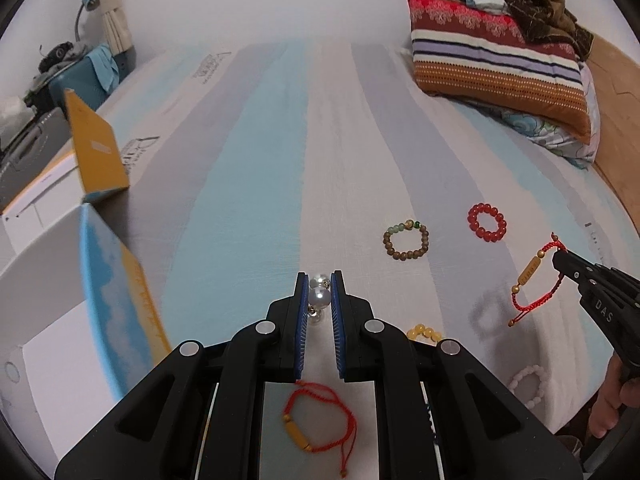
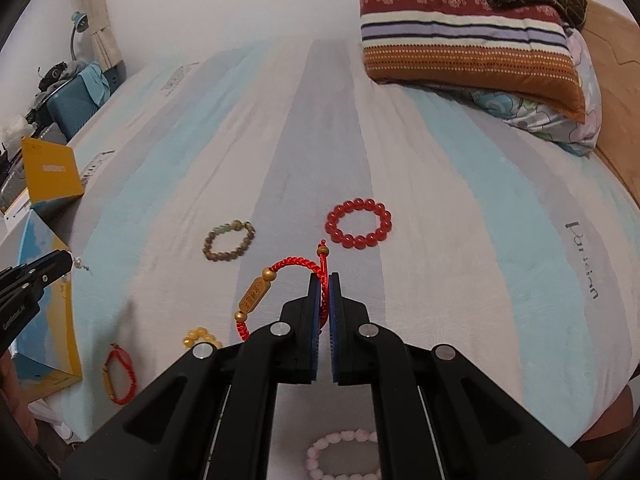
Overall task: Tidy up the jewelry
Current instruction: 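Carry the pearl strand and red cord bracelet into the white box with both tools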
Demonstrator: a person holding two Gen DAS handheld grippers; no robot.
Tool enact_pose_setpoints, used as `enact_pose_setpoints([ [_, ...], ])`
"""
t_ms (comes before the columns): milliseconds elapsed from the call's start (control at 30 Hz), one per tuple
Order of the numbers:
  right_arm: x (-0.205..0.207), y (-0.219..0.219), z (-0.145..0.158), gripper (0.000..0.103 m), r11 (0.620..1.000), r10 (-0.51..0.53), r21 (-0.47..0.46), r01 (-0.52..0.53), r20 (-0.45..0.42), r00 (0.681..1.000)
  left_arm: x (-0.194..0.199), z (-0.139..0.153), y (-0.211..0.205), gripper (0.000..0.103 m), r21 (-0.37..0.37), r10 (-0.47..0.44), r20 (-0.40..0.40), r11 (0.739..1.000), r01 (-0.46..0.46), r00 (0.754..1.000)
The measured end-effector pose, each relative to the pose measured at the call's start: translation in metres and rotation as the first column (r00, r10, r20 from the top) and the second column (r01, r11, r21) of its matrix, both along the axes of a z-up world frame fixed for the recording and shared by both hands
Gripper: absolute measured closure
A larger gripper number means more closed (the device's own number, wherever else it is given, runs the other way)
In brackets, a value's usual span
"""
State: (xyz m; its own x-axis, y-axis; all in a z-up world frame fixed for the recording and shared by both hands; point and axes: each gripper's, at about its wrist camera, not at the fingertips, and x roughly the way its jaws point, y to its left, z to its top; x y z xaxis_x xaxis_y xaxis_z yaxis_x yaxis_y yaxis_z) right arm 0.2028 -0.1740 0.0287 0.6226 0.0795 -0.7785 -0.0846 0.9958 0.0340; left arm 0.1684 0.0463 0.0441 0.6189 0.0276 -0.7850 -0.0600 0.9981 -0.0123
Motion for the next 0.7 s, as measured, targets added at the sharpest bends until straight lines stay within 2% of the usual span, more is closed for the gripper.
enact_pose_setpoints([
  [433,-0.03,0.053,0.042,0.1,0.998,0.069,0.006,-0.07,0.065,0.995,-0.052,0.035,0.05,0.092,0.003,0.083,0.05,0.997,-0.083,0.995],
  [700,-0.051,0.121,0.063,0.1,0.985,0.171,0.008,-0.173,0.103,0.98,-0.092,0.045,0.1,0.092,0.002,0.168,0.066,0.986,-0.168,0.984],
])
